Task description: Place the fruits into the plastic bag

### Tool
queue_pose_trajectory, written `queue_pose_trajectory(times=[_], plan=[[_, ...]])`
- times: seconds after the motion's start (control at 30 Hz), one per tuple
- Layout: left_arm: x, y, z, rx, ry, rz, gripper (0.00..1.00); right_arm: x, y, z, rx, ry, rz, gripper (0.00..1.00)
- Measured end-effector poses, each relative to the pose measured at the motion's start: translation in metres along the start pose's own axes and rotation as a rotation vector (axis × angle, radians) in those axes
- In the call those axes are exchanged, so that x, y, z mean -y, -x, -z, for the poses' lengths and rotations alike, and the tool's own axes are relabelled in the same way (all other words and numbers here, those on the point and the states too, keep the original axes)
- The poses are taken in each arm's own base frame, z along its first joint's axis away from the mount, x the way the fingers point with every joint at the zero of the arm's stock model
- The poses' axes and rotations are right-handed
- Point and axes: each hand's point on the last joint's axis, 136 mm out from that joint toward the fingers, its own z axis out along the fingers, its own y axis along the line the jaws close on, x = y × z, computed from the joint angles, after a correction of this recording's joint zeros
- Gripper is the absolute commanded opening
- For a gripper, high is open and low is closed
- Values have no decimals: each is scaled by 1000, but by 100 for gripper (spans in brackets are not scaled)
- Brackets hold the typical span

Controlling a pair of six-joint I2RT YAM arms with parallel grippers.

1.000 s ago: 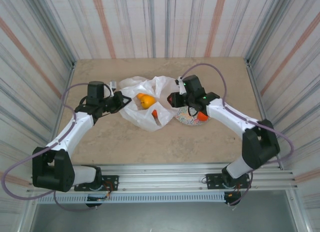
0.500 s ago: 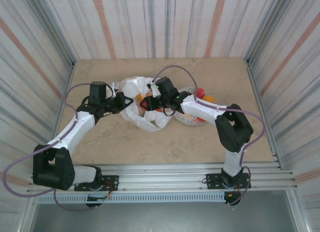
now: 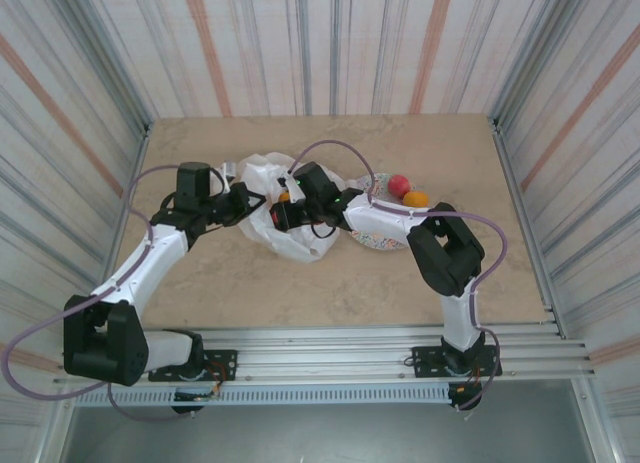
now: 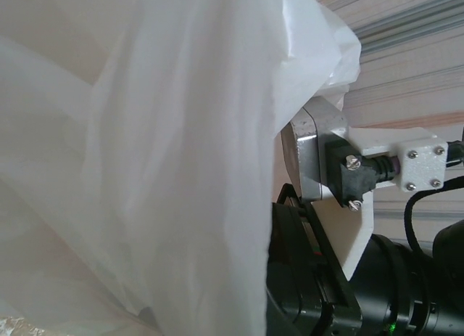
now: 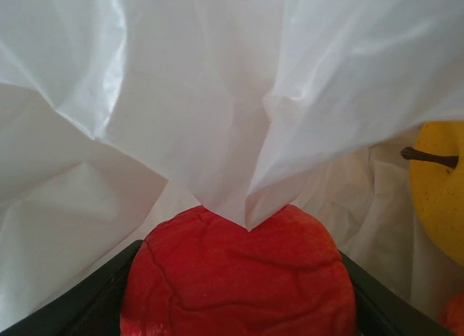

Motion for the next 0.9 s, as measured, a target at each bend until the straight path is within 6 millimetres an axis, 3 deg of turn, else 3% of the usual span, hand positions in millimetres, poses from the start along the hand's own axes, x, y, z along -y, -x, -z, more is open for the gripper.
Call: queue_pose_trajectory(times=[0.17, 0.57, 0.7, 0.9], plan=[[1, 0, 1, 2, -1, -1, 0, 2, 0, 1, -3, -4, -4, 70], [0, 1, 2, 5, 0, -1, 0, 14, -2, 8, -22, -31, -30, 72], [0, 1, 2, 5, 0, -1, 0, 16, 11, 36, 23, -36, -39, 74], [-1, 3, 3, 10, 2, 2, 0, 4, 37, 98, 147, -24, -24, 77]])
